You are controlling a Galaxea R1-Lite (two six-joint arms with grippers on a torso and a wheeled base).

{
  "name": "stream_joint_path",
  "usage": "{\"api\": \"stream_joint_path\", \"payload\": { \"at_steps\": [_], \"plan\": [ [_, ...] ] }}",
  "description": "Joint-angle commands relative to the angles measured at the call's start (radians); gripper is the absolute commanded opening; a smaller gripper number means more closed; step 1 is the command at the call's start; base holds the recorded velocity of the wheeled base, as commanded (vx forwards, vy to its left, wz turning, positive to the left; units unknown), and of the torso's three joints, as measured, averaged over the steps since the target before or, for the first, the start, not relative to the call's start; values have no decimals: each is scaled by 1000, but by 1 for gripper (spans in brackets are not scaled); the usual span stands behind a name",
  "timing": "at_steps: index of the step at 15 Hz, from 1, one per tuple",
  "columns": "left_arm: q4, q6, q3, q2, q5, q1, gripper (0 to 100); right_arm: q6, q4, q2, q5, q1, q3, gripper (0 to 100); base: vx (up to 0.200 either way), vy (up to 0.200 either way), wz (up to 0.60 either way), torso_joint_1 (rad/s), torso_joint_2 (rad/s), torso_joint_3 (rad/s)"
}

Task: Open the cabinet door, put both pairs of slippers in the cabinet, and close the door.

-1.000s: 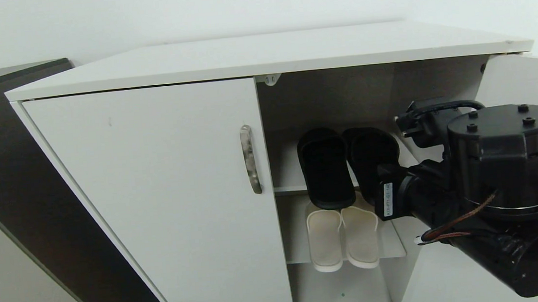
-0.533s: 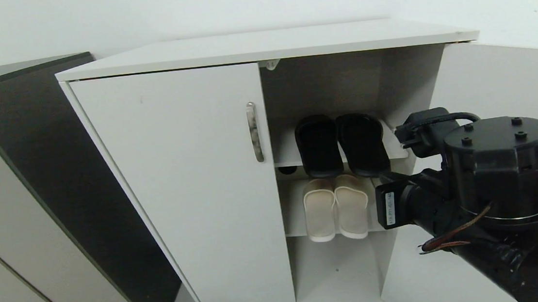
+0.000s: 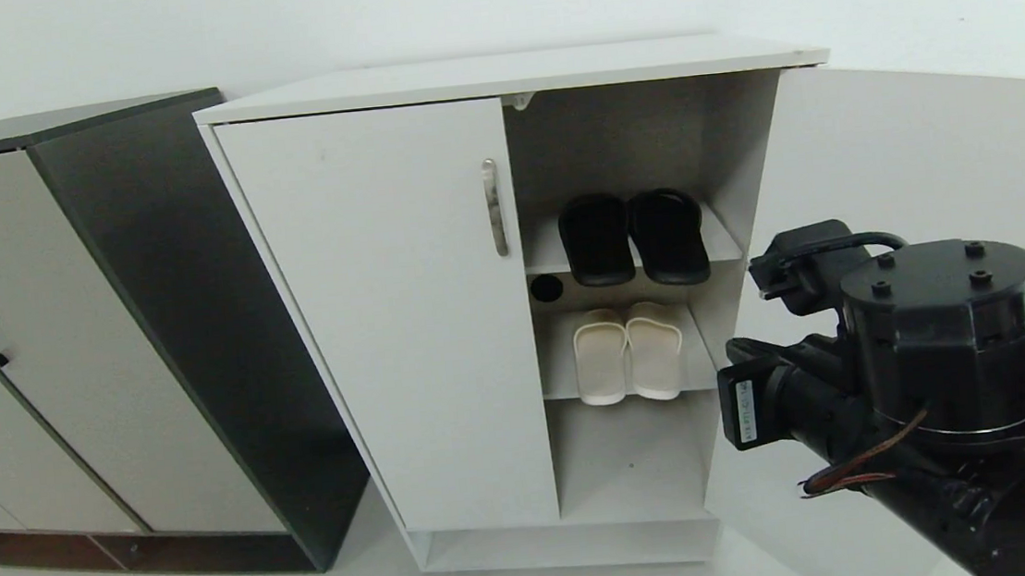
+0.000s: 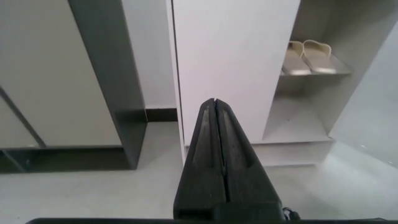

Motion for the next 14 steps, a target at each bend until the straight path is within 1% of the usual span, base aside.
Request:
{"api": "stream_joint_path", "payload": {
  "at_steps": [1,3,5,14],
  "plan": [
    [0,0,0,0,1,0,0,0,-2,11,1,1,3,0,-200,0,0,7,2,-2],
    [0,0,0,0,1,0,0,0,-1,15,1,1,5,0,0,0,0,0,0,0],
    [0,0,0,0,1,0,0,0,-1,17,3,-1,8,0,0,0,-600,-7,-5,0],
    [0,0,0,0,1,0,0,0,-2,28,4,-4,10,0,0,0,0,0,0,0]
  ]
}}
